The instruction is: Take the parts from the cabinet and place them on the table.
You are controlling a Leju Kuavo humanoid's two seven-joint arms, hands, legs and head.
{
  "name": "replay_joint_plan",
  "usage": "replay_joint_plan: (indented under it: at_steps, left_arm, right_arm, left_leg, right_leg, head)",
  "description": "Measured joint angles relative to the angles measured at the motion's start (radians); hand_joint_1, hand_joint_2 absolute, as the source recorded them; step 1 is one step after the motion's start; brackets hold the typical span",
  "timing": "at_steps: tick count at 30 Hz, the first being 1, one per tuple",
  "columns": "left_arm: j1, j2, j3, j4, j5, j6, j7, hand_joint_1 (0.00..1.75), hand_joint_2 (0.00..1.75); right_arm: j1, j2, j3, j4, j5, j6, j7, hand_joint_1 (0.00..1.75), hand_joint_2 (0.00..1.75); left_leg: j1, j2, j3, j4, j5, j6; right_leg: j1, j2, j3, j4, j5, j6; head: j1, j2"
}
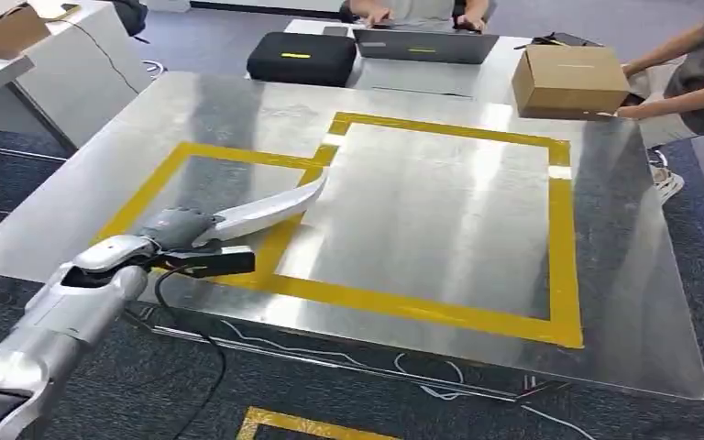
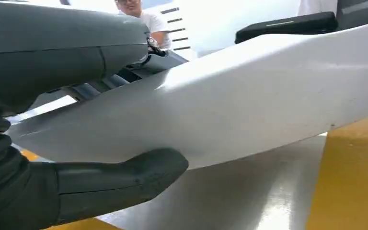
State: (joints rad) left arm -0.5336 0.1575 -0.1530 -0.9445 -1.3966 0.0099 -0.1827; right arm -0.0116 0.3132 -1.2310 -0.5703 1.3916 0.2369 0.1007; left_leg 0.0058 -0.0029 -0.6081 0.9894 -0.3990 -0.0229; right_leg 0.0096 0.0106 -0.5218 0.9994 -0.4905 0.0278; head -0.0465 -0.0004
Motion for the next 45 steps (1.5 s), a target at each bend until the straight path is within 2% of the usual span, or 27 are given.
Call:
replay_joint_plan:
  at_steps: [6, 20, 43, 44, 45]
  left_arm:
    - [-0.002, 0.004, -0.013, 0.0, -0.008, -0.007, 0.031, 1.75, 1.75]
    - [-0.004, 0.022, -0.027, 0.005, -0.08, -0.031, 0.096, 1.75, 1.75]
    - [-0.045, 0.056, -0.033, 0.016, -0.135, -0.048, 0.094, 1.75, 1.75]
    - [-0.046, 0.058, -0.034, 0.016, -0.135, -0.05, 0.094, 0.0, 1.75]
    - [-0.048, 0.06, -0.035, 0.016, -0.135, -0.051, 0.094, 0.0, 1.75]
  right_arm:
    - [-0.001, 0.0, -0.002, 0.0, 0.011, 0.003, -0.018, 0.0, 0.0]
    - [-0.005, 0.0, -0.035, 0.0, 0.028, 0.004, 0.005, 0.0, 0.0]
    - [-0.008, 0.0, -0.051, 0.0, 0.064, 0.004, -0.009, 0.0, 0.0]
    - [-0.008, 0.0, -0.051, 0.0, 0.064, 0.005, -0.009, 0.0, 0.0]
    - [-0.008, 0.0, -0.051, 0.0, 0.064, 0.006, -0.009, 0.0, 0.0]
  left_leg:
    - [0.0, 0.0, 0.0, 0.0, 0.0, 0.0]
    - [0.0, 0.0, 0.0, 0.0, 0.0, 0.0]
    - [0.0, 0.0, -0.001, 0.0, 0.001, 0.0]
    - [0.0, 0.0, -0.001, 0.0, 0.001, 0.0]
    - [0.0, 0.0, -0.001, 0.0, 0.001, 0.0]
  right_leg:
    - [0.0, 0.0, 0.0, 0.0, 0.0, 0.0]
    - [0.0, 0.0, 0.0, 0.0, 0.0, 0.0]
    - [0.0, 0.0, -0.001, 0.0, 0.0, 0.0]
    - [0.0, 0.0, -0.001, 0.0, 0.0, 0.0]
    - [0.0, 0.0, -0.002, 0.0, 0.0, 0.0]
  head:
    - [0.0, 0.0]
    - [0.0, 0.0]
    - [0.0, 0.0]
    - [0.0, 0.0]
    - [0.0, 0.0]
